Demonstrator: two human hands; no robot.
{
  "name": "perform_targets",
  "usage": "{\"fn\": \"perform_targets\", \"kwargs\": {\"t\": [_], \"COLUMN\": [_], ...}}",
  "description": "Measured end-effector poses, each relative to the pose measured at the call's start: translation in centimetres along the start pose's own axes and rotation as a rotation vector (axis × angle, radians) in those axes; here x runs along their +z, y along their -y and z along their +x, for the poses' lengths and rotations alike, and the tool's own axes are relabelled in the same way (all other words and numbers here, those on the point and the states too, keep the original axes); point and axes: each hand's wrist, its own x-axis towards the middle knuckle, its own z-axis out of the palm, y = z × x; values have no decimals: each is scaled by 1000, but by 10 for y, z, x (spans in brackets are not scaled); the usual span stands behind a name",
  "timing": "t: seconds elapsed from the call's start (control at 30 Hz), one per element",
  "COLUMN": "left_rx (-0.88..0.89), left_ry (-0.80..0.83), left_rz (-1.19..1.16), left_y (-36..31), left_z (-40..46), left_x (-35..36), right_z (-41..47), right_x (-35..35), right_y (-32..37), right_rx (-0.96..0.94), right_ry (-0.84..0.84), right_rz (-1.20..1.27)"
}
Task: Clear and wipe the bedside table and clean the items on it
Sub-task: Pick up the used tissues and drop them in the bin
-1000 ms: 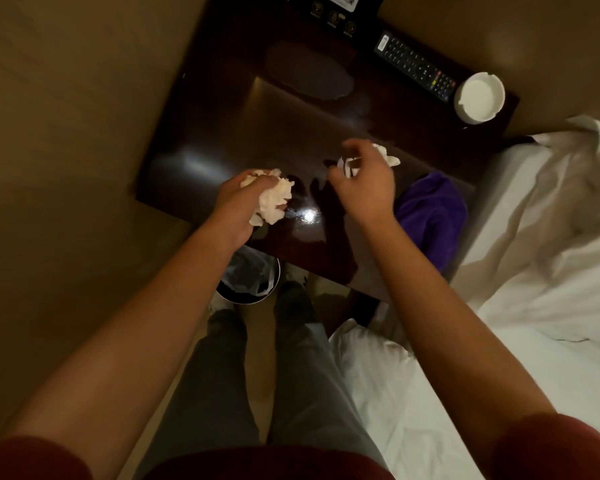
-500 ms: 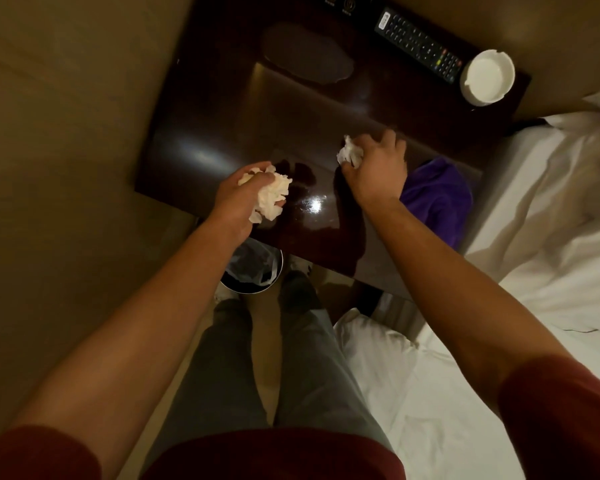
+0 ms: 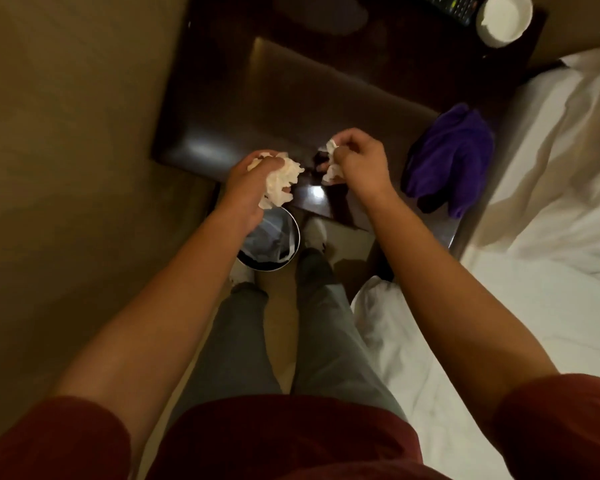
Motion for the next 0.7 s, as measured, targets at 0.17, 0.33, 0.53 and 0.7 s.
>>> {"fn": "perform_targets", "kwargs": {"t": [0.17, 0.33, 0.53, 0.7], "left_rx": [-32, -95, -225, -268], "left_ry": [57, 5, -8, -51], "left_rz": [48, 110, 272, 367], "left_y": [26, 68, 152, 223], "left_z": [-20, -18, 29, 107], "left_x": [-52, -112, -146, -160], "right_z": [-52, -76, -62, -7], "right_x": [43, 94, 151, 187], "right_y": [-35, -104, -192, -282], "right_rx": [122, 419, 546, 548], "right_ry": [37, -87, -91, -58], "right_rz": [245, 305, 343, 304]}}
